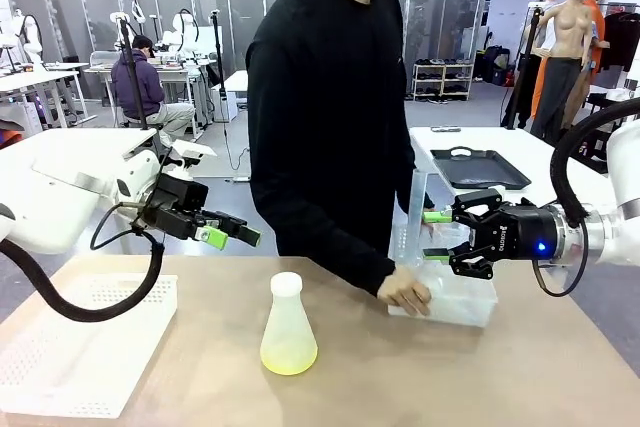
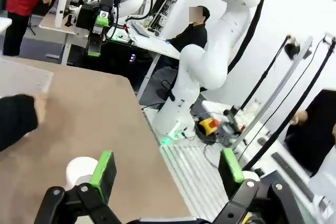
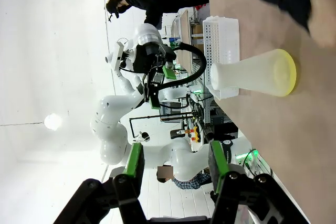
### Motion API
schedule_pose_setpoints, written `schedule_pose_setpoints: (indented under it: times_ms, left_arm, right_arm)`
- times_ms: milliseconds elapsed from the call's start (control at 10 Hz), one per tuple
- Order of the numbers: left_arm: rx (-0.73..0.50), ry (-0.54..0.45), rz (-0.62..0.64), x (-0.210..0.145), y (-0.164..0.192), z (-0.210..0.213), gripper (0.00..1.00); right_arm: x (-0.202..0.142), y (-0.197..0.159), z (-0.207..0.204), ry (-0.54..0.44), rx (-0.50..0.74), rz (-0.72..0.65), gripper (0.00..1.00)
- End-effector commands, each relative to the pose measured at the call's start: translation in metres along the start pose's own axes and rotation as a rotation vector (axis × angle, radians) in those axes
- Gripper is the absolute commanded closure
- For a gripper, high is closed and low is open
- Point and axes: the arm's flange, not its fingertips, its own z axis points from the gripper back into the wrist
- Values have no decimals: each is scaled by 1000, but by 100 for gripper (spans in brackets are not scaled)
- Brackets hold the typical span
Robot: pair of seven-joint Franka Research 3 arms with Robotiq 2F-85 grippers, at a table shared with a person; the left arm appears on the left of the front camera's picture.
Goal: Prepare the solutions needed for the experiment.
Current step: When the human places the Big flask in the center of the table, pick up the Big flask and place it in the left Organizing basket.
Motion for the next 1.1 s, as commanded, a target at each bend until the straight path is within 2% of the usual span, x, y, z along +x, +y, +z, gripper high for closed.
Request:
schedule_pose_setpoints:
  times_ms: [0, 100, 300, 500, 600, 1000]
  left_arm:
    - [-63, 38, -218, 11, 18, -8, 0]
    - [-143, 36, -279, 17, 22, -13, 0]
    - [-294, 5, -323, 20, 35, -20, 0]
    - [-277, -21, -329, 18, 50, -14, 0]
    - [-225, -3, -327, 21, 28, -30, 0]
    - [-247, -16, -332, 20, 37, -27, 0]
  right_arm:
    - [0, 1, 0, -7, 15, 21, 37]
    - [0, 1, 0, -7, 15, 21, 37]
    - [0, 1, 0, -7, 15, 21, 37]
    - [0, 1, 0, -7, 15, 21, 37]
    - [0, 1, 0, -7, 15, 21, 37]
    - [0, 1, 0, -7, 15, 21, 37]
